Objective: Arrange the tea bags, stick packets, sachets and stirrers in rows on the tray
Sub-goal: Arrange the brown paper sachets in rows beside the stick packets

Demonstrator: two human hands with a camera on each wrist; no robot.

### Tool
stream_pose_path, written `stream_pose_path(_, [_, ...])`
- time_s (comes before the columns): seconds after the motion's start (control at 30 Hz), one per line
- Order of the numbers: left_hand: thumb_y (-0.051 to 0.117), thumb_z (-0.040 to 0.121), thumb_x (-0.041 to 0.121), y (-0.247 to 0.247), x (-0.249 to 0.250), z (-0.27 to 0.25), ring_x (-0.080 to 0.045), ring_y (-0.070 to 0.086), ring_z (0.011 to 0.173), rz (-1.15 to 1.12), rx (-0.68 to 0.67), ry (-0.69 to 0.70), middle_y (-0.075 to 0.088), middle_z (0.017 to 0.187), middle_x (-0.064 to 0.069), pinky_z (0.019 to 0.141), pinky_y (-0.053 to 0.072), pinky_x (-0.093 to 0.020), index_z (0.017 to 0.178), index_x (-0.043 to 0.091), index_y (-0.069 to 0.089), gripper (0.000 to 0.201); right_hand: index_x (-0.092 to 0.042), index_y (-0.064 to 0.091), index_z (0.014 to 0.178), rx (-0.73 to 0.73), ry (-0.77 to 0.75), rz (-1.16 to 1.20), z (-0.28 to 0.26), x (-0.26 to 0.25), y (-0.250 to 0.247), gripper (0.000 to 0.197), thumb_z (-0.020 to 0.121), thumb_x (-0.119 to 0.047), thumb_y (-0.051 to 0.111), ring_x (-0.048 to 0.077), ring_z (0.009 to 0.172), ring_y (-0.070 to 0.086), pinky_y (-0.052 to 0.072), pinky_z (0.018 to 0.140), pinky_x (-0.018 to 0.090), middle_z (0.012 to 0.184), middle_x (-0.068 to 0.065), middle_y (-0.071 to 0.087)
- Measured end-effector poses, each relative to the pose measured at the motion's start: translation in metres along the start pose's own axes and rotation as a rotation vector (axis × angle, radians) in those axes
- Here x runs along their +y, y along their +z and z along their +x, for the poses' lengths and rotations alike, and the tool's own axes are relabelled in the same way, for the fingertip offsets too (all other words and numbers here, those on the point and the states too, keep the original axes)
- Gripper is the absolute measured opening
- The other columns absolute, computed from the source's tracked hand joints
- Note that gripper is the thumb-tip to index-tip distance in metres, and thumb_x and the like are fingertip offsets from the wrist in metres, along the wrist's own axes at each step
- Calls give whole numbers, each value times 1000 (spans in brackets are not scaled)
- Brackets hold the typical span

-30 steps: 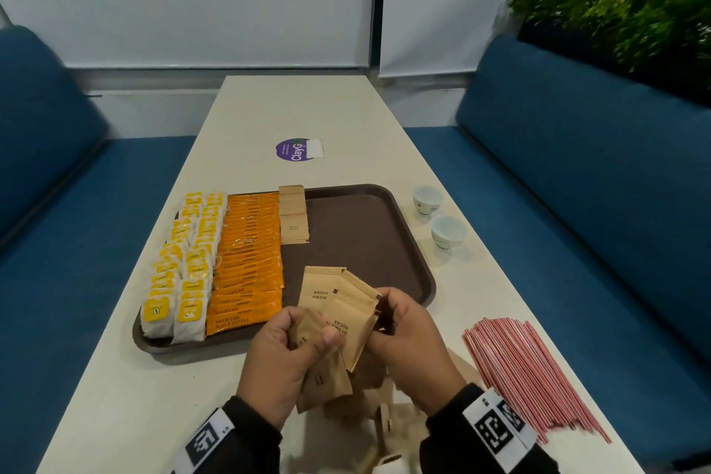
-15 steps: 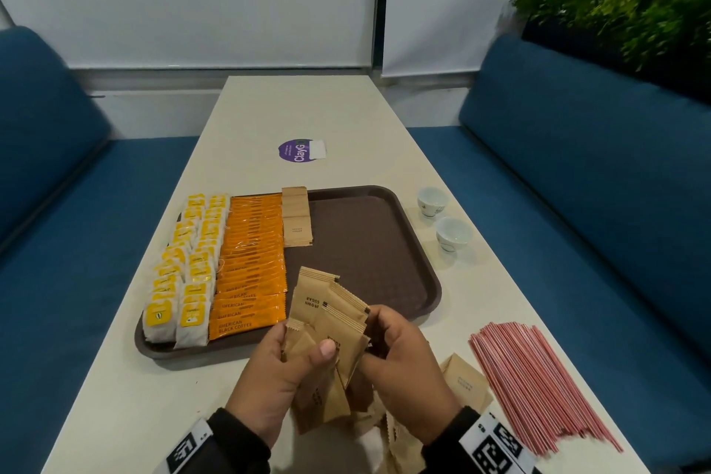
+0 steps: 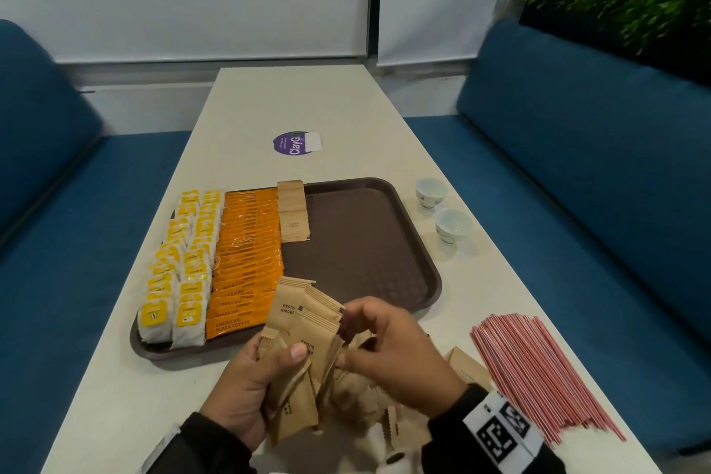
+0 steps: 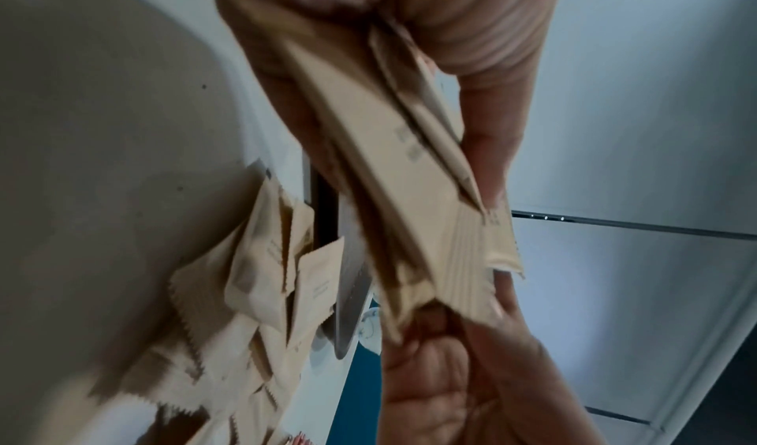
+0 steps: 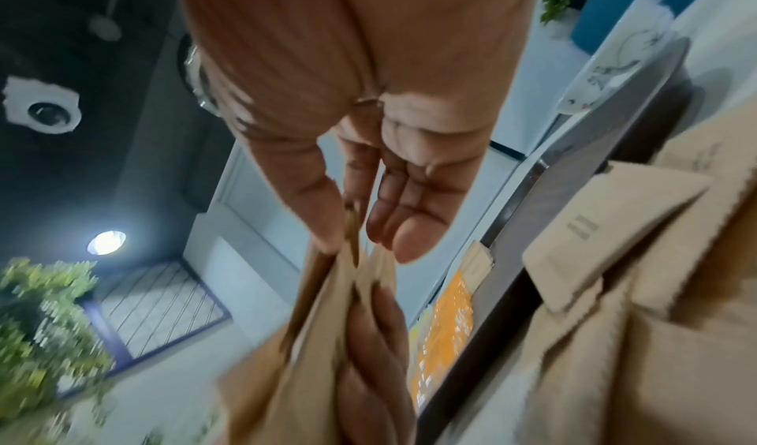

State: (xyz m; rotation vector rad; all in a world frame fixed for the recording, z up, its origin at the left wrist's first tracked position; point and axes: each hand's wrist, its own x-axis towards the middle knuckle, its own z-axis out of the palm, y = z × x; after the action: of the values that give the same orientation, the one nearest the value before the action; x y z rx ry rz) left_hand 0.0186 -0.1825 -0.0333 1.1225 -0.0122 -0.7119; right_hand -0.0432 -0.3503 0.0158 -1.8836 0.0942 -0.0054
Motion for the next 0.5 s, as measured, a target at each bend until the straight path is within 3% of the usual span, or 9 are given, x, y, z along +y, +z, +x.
stream_pose_path(0.07, [94,4,30,-2,3,0,-28,69,67,54,22,24,73,86,-17,56,53,-37,103,10,61,107,-24,65,95,58,36,156,2,-3,-12,28,82,2,65,2,74,61,52,60,21,88,-5,65])
stream_pose_path(0.17, [94,5,35,1,8,1,-31,70,81,145,51,62,73,91,-14,67,53,-41,103,11,63,106,-19,65,91,59,74,167,6,-13,-22,10,82,-16,70,1,61,59,46,51,16,78,-4,65])
stream_pose_path(0.3, [92,8,44,10,10,1,-33,68,89,226,114,107,74,92,-10,78,54,-50,102,15,64,102,-13,61,90,69,155,110,13,-17,-21,18,78,-10,74,2,51,54,44,45,15,72,0,62])
stream_pose_path(0.4, [92,29,30,12,11,0,-33,68,90,235,180,156,74,92,-8,83,53,-53,101,16,64,78,-11,62,96,70,239,200,14,-15,-22,18,81,-3,70,6,50,54,46,45,19,73,4,63])
stream_pose_path(0.5, [86,47,11,8,11,-1,-33,68,88,200,196,167,74,90,-8,77,54,-48,103,13,64,60,-9,66,93,78,297,310,13,-16,-23,8,88,-5,62,8,51,51,45,46,19,74,4,65])
